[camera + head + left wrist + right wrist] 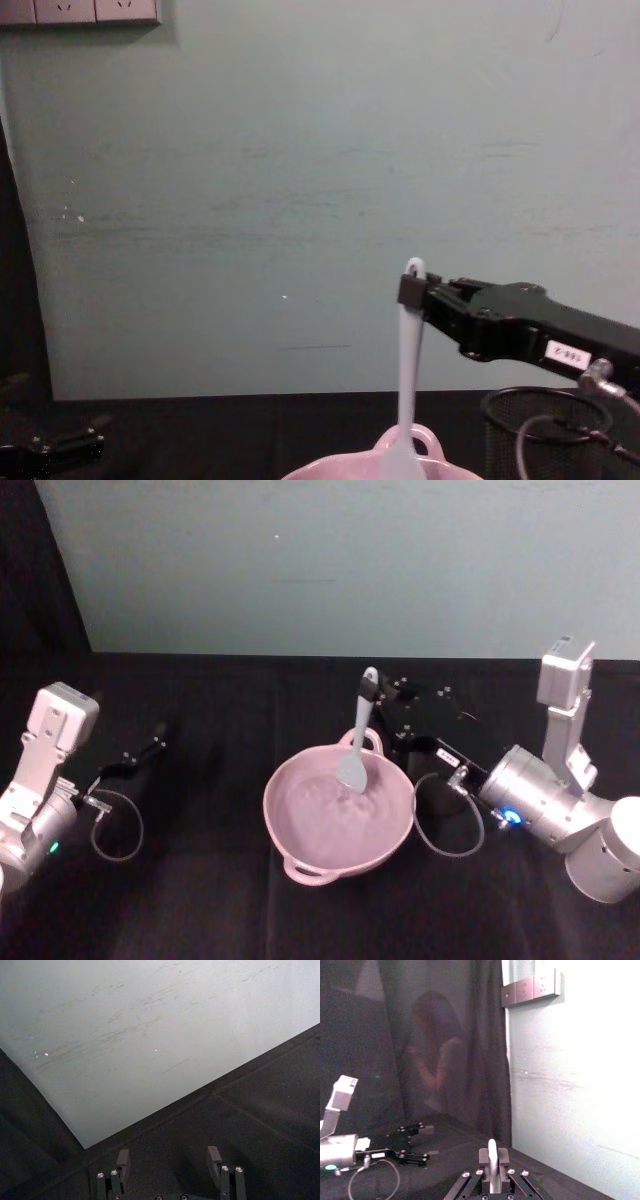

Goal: Use the one hand to pick up the spoon and stir the clear water in the bowl.

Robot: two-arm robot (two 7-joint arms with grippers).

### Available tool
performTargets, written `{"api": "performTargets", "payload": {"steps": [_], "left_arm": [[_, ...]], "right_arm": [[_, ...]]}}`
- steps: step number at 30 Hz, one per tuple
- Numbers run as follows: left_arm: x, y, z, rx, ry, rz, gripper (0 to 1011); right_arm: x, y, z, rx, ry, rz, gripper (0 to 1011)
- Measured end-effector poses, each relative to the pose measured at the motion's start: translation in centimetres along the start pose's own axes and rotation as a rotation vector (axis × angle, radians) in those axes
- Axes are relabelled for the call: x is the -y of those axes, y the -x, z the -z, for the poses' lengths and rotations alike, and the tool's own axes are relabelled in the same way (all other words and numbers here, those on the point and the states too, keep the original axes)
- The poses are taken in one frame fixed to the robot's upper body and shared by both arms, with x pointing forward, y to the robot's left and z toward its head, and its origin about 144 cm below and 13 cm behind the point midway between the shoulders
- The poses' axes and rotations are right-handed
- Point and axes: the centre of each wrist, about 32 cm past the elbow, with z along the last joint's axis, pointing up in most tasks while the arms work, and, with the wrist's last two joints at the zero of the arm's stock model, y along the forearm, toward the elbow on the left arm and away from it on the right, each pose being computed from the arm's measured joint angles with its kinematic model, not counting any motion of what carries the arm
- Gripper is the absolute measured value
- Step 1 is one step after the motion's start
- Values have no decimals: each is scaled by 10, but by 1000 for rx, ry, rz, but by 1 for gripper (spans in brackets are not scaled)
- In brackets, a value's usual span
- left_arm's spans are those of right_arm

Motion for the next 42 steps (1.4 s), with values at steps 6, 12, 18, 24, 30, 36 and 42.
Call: {"api": "performTargets", "payload": {"steps": [6,12,18,24,30,36,42], "left_arm": [[0,0,0,0,0,0,1005],[0,0,0,0,0,0,1005],[0,0,0,0,0,0,1005],[0,0,0,0,0,0,1005],[0,0,0,0,0,0,1005],[0,0,0,0,0,0,1005],[0,0,0,0,0,0,1005]], "right_arm": [[11,-3,-5,16,9,8,111],[16,5,-8,17,20,-25,110],[15,22,-9,-2,18,-75,111],[9,40,-6,-29,14,-133,111],[0,46,-4,-42,6,-159,111],[-13,43,1,-53,-7,-152,111],[-20,37,10,-70,-11,-120,111]]}}
